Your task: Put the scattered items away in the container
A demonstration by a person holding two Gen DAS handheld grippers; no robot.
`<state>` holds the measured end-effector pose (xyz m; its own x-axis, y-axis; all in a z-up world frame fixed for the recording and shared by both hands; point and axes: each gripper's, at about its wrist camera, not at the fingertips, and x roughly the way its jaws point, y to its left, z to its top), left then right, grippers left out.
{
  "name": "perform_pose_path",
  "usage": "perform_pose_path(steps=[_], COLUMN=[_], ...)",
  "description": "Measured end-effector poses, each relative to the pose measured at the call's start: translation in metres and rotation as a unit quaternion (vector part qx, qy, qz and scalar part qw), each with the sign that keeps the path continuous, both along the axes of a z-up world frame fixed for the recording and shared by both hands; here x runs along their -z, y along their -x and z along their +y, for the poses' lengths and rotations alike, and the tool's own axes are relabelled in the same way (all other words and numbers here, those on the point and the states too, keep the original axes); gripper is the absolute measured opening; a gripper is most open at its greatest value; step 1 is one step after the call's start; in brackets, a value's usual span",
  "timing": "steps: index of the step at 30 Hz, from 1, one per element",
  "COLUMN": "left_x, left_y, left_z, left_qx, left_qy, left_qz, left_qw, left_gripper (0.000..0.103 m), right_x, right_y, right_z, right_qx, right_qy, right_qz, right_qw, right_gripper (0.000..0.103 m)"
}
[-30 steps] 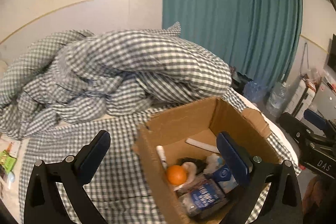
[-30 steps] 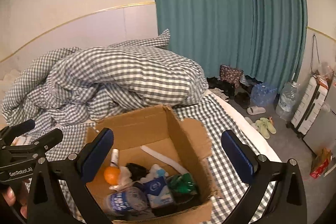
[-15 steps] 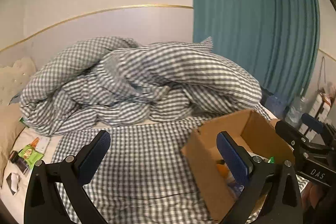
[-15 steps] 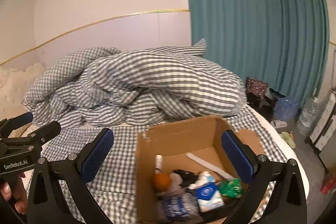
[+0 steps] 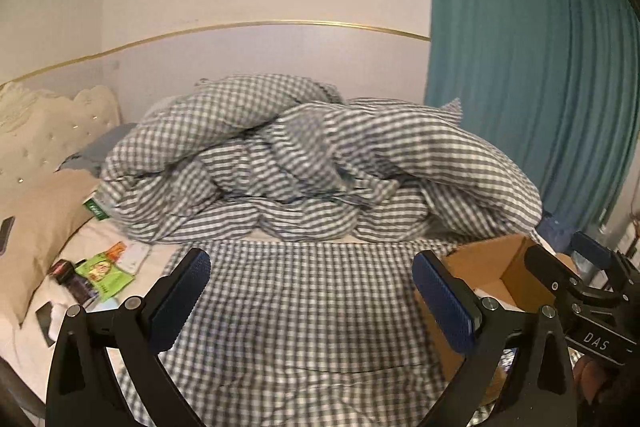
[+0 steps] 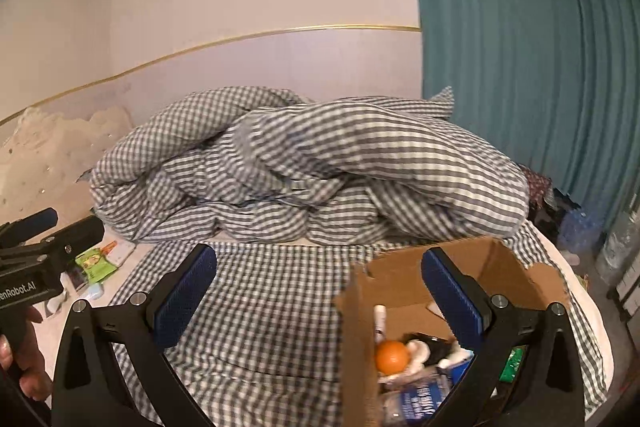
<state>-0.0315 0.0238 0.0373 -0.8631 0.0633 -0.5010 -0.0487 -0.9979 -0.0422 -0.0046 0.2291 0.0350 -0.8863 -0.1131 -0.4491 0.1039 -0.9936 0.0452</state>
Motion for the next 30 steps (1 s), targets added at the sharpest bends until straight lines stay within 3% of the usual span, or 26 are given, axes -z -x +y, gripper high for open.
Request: perform_pose_path(steps=[14,30], left_x=[0.006,0.015], left_y=[-0.033,-0.048], left_z=[-0.096,-0.111], left_qx=[-0.074,-0.084], left_qy=[-0.001,0.001], left_qz=[0.005,-0.004], left_qw=[0.9972,0.9964], left_gripper=[0.103,0.103], right_x=[-0.008,0.003], right_y=[-0.010,-0.021], right_z=[-0.078,-0.097], right_qx=[-0.059,-0.072], right_qy=[-0.026,-0.034], right_qz=[0.007,-0.001], right_qw=[0.998,0.997], right_gripper=[0.103,0.103])
